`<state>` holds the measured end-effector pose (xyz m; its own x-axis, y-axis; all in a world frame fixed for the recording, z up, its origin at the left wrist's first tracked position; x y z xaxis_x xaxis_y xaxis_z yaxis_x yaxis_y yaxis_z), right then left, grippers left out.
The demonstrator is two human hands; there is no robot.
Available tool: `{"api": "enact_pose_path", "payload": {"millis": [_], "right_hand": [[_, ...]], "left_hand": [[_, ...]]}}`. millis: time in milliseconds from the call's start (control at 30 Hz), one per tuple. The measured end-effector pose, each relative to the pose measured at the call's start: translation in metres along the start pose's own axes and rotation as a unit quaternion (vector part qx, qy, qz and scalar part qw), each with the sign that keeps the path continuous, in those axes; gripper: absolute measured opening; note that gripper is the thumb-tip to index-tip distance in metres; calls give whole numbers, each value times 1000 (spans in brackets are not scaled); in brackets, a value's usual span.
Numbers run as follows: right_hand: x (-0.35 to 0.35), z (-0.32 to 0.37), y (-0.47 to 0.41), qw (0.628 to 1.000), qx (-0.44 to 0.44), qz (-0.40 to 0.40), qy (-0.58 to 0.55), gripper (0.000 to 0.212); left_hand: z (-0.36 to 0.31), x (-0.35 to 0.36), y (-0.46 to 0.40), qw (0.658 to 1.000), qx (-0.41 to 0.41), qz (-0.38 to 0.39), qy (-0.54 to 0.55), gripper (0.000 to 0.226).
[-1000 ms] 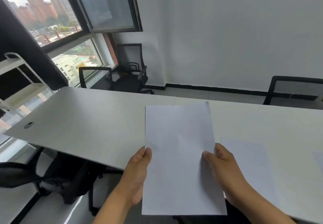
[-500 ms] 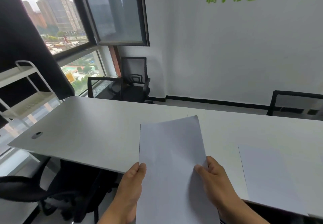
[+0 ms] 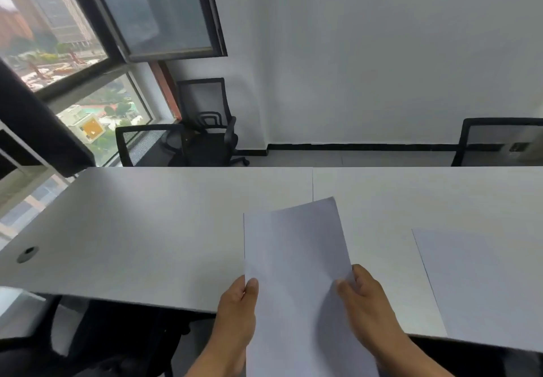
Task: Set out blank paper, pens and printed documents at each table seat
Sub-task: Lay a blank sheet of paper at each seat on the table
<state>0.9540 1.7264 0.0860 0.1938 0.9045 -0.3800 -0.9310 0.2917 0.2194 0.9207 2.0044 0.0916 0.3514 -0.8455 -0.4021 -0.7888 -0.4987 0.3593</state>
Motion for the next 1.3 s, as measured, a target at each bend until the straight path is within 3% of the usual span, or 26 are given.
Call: {"api": "enact_pose_path", "payload": {"millis": [100, 233, 367, 500, 967, 1100, 1300], "right_hand": [[5, -15, -33, 1000, 29, -9, 6, 28], [18, -37, -72, 997, 70, -7, -15, 23], [20, -48, -89, 993, 108, -23, -43, 5], [28, -64, -97, 987, 148, -26, -61, 14], [57, -99, -106, 973, 213, -36, -83, 13], [67, -108, -111, 975, 213, -34, -57, 10], [68, -118, -124, 980, 176, -59, 70, 26]], "left_hand": [[5, 30, -26, 995, -53, 73, 45, 37], [8, 57, -59, 981, -107, 116, 109, 39], [18, 68, -72, 969, -162, 117, 145, 42], [32, 76, -86, 959, -195, 118, 166, 39], [63, 85, -134, 942, -253, 152, 160, 36], [74, 84, -144, 942, -254, 154, 158, 35], [89, 80, -154, 946, -259, 130, 148, 35]]}}
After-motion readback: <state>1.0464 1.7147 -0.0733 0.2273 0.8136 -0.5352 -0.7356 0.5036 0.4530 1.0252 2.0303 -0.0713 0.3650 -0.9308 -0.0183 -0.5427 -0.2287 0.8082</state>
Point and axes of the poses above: each hand's wrist, its own y-axis away from the middle knuckle, its own x-axis out of the palm, z = x × y, the point moved 10 cm from there along -y, towards the middle knuckle, and after that the axes turned 12 degrees about -z, right-handed, at the moved point
